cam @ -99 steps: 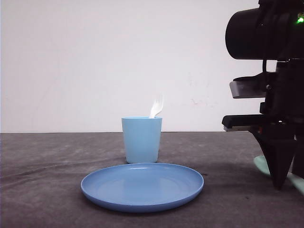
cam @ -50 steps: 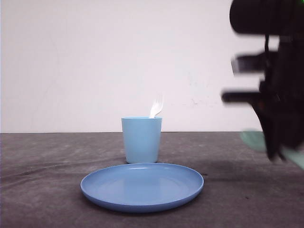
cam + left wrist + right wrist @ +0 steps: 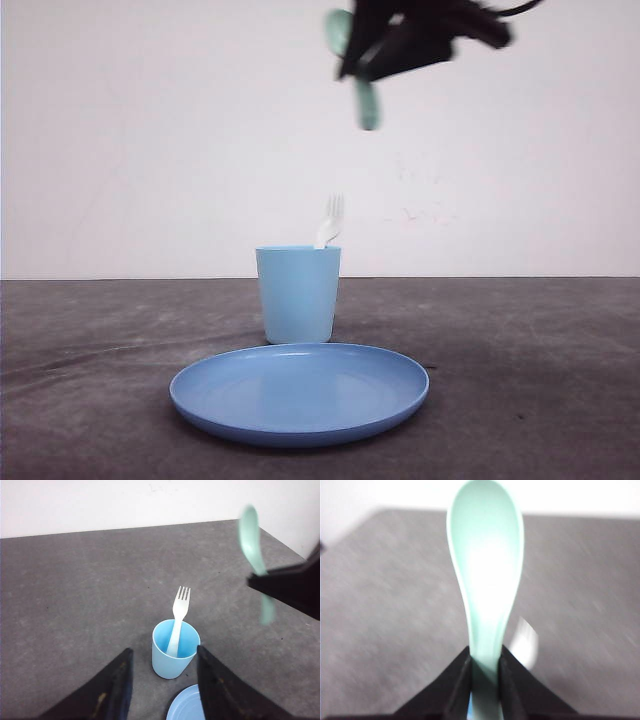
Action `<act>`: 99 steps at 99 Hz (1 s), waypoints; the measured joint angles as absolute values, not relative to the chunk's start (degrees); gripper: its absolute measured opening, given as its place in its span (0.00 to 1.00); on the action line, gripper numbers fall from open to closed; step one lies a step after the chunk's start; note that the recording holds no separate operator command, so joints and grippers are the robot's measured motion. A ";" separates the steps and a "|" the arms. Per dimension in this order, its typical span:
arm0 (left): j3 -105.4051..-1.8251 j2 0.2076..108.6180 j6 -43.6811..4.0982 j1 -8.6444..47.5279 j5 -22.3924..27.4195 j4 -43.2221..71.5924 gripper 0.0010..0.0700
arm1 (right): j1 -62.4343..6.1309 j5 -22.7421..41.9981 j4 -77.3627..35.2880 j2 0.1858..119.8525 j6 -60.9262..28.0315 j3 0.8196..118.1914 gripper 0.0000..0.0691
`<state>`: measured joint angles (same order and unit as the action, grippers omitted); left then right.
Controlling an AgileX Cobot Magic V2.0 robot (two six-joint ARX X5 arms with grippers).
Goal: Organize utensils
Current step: 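Carry the spoon with the right gripper and drop it into the cup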
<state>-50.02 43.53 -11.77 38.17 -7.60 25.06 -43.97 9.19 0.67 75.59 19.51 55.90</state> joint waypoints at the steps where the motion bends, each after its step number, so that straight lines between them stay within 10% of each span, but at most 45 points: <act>1: -50.02 43.53 -11.84 38.17 -7.60 25.06 0.32 | -44.07 9.21 1.48 75.96 19.31 55.90 0.10; 60: -50.02 43.53 -12.84 38.17 -7.60 25.21 0.32 | -44.71 9.23 17.41 96.71 14.79 55.86 0.11; 80: -50.02 43.53 -12.91 38.17 -7.60 26.59 0.32 | -44.69 9.19 18.35 96.79 14.79 55.86 0.43; 99: -50.02 43.53 -12.91 38.17 -7.60 26.79 0.32 | -44.80 7.46 16.84 95.00 14.76 55.86 0.48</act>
